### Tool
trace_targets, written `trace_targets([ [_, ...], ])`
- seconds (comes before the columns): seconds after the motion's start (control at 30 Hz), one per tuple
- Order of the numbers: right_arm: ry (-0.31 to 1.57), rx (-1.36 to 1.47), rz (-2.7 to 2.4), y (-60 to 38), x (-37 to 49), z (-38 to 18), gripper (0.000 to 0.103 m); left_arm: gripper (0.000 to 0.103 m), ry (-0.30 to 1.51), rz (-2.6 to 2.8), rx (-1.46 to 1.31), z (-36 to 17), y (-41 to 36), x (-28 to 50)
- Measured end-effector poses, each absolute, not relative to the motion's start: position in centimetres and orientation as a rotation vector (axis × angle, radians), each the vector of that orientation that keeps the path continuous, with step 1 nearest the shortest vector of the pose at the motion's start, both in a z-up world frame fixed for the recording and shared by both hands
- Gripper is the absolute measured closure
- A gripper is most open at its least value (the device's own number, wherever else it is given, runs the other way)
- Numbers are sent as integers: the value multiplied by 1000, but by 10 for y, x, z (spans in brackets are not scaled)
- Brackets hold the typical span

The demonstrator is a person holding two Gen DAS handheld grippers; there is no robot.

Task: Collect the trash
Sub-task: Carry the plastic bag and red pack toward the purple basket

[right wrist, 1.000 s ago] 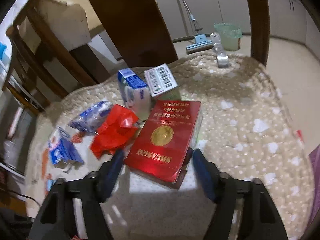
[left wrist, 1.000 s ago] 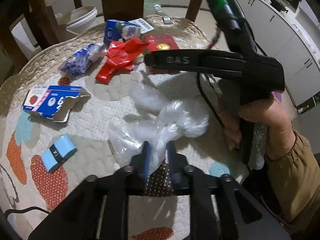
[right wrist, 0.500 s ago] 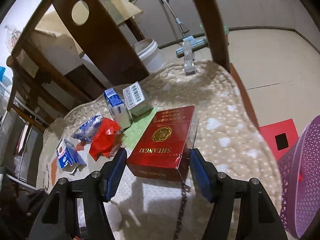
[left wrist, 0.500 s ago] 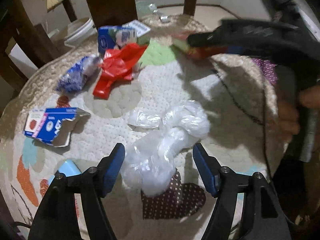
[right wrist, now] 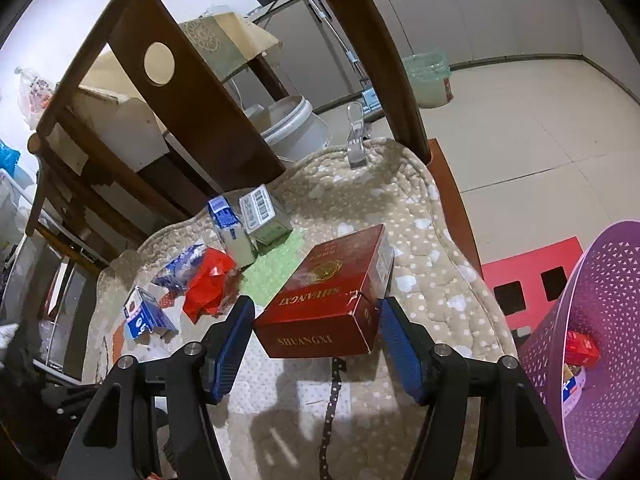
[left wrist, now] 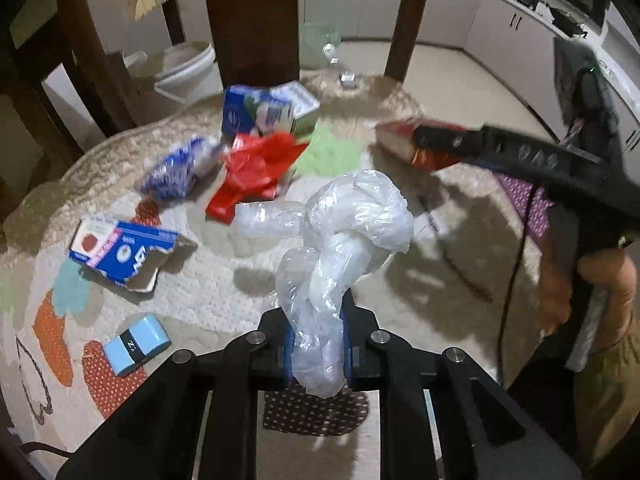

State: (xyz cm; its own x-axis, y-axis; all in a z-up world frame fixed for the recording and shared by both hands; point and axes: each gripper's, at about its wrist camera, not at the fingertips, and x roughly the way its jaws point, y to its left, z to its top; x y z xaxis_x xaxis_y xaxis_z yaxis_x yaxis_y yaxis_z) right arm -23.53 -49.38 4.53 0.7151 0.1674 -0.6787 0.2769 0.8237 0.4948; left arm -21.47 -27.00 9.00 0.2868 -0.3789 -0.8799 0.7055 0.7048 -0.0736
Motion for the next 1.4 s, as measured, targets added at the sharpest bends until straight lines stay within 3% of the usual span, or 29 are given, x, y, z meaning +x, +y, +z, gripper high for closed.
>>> trace_targets([
  [0.9,632,703,-199,-567,-319,67,40,86,956,-868,453,107,-362,-252],
  [1.4,538,857,-402,-641,-398,58,40,86,952,-1044,494,112,-454,-288],
])
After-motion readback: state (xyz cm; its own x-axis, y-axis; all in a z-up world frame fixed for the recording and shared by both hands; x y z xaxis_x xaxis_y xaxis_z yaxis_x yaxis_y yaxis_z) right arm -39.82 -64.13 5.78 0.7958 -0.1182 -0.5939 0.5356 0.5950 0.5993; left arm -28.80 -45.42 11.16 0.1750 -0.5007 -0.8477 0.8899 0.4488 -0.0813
